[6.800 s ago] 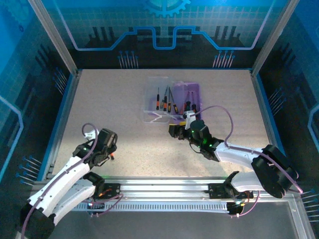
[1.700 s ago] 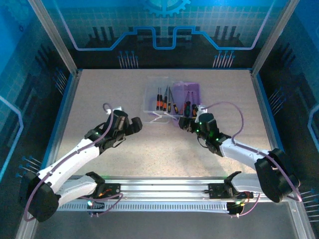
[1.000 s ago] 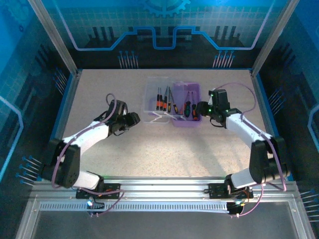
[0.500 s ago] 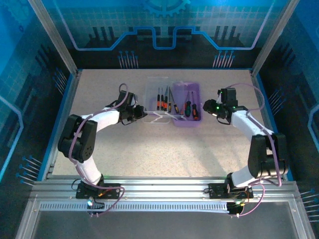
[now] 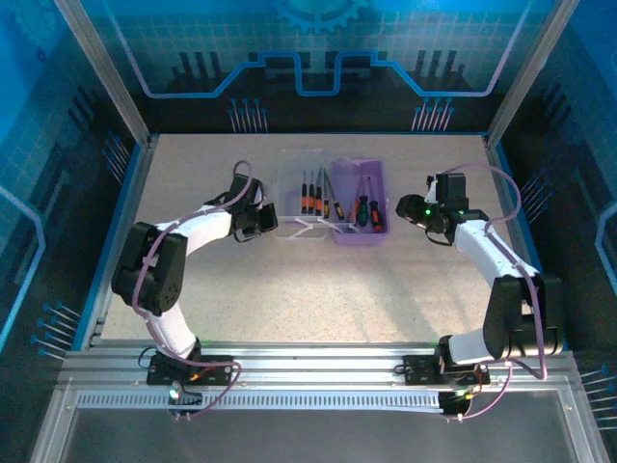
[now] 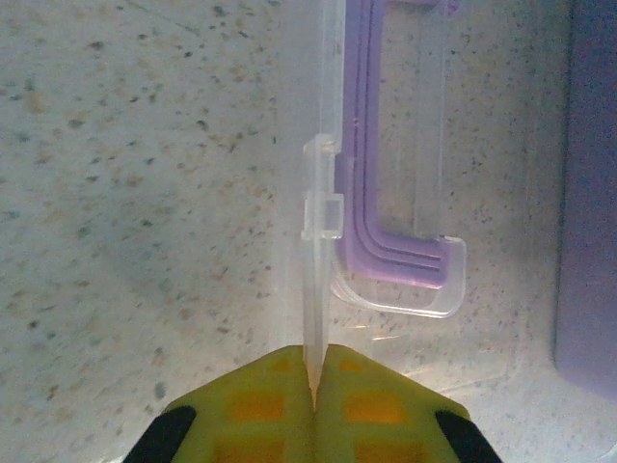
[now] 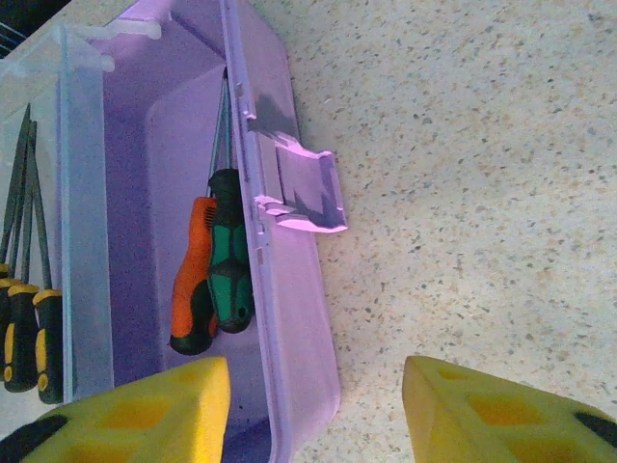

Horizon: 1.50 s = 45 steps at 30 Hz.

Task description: Pack the tool kit

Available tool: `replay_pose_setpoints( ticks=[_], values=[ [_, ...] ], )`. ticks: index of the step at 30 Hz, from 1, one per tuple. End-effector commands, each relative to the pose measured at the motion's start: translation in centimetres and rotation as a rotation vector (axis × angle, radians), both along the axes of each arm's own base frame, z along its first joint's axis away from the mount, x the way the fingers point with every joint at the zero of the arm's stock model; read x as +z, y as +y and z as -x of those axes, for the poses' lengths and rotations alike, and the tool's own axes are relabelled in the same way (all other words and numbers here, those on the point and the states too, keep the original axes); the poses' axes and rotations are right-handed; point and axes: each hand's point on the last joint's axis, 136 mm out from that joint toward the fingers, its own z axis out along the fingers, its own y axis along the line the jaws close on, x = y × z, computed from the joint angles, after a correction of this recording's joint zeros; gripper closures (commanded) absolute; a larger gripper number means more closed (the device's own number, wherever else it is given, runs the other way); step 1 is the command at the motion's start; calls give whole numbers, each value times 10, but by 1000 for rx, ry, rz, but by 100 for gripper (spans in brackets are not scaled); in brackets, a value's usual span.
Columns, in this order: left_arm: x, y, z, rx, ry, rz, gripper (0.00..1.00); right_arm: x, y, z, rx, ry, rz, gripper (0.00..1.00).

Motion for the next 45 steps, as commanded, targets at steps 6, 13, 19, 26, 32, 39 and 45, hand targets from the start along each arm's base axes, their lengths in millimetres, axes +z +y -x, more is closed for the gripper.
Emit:
replay_pose_setpoints(
  ticks=[6, 13, 19, 26, 32, 39, 45],
  values=[
    [52, 28, 15, 37, -60, -109, 100, -23, 18, -19, 33, 17, -144, 48],
    [77, 36, 27, 28, -76, -148, 100, -51, 52, -22, 114, 82, -221, 52],
    [115, 37, 31, 6, -106, -170, 100, -68, 88, -16, 189, 93, -252, 57],
    [137, 15, 43, -57, -95, -212, 100, -81, 133, 8, 271, 94, -277, 57],
    [143, -22, 57, -100, -95, -224, 100, -77, 155, 19, 318, 49, -269, 57],
    [154, -64, 63, -158, -86, -197, 92, -69, 165, 26, 324, -2, -319, 58],
    [163, -100, 64, -221, -105, -172, 88, -69, 169, 32, 332, -25, -306, 55]
  ],
)
